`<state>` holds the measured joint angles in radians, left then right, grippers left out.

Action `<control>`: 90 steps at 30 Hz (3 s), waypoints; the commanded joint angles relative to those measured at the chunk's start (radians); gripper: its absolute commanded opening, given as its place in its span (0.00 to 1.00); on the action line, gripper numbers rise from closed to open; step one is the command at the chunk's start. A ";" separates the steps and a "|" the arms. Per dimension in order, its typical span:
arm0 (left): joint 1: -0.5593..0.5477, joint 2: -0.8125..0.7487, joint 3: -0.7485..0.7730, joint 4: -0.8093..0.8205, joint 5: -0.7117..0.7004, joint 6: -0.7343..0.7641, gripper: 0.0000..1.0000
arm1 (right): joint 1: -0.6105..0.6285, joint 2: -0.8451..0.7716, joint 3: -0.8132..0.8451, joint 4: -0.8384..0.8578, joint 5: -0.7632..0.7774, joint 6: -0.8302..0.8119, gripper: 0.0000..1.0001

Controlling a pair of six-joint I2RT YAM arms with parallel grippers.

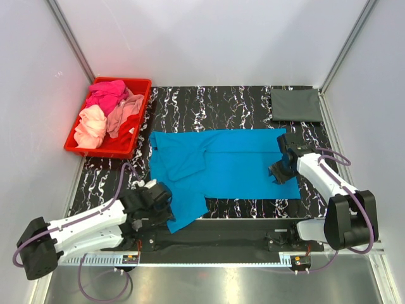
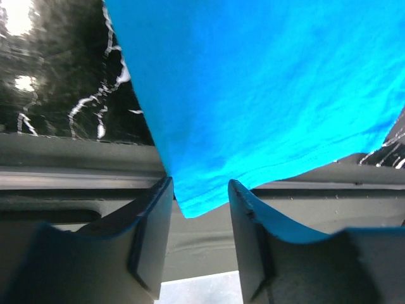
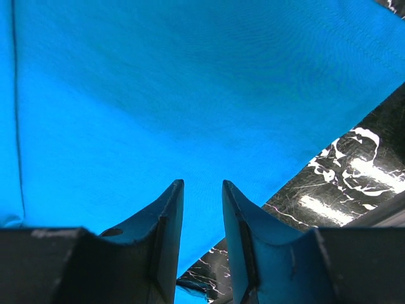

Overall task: Fold and stack the t-shirts
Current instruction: Fold the tshirt

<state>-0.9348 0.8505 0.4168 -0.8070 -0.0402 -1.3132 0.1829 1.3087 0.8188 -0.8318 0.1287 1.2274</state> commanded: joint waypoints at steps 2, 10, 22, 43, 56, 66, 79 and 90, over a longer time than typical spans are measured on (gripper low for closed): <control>-0.038 0.001 -0.007 0.029 -0.004 -0.046 0.45 | -0.022 -0.034 0.002 -0.007 0.000 0.003 0.38; -0.088 0.071 0.020 0.025 -0.049 -0.076 0.50 | -0.028 -0.048 0.005 -0.012 -0.001 0.000 0.38; -0.151 0.079 0.007 0.112 -0.083 -0.139 0.22 | -0.036 -0.052 0.002 -0.026 -0.001 0.015 0.38; 0.362 0.162 0.356 0.167 0.031 0.413 0.00 | -0.283 -0.118 -0.089 -0.145 0.132 0.307 0.41; 0.620 0.229 0.413 0.246 0.191 0.549 0.00 | -0.293 -0.078 -0.173 -0.124 0.176 0.337 0.43; 0.671 0.286 0.445 0.272 0.229 0.569 0.00 | -0.293 -0.071 -0.208 -0.090 0.198 0.357 0.43; 0.677 0.288 0.451 0.263 0.188 0.580 0.00 | -0.293 -0.107 -0.256 -0.021 0.229 0.328 0.00; 0.683 0.320 0.545 0.210 0.042 0.609 0.00 | -0.293 -0.132 -0.139 0.000 0.246 0.031 0.00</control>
<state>-0.2630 1.1553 0.8993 -0.6025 0.0711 -0.7288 -0.1059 1.1637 0.6220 -0.8570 0.3172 1.3804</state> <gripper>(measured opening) 0.008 0.011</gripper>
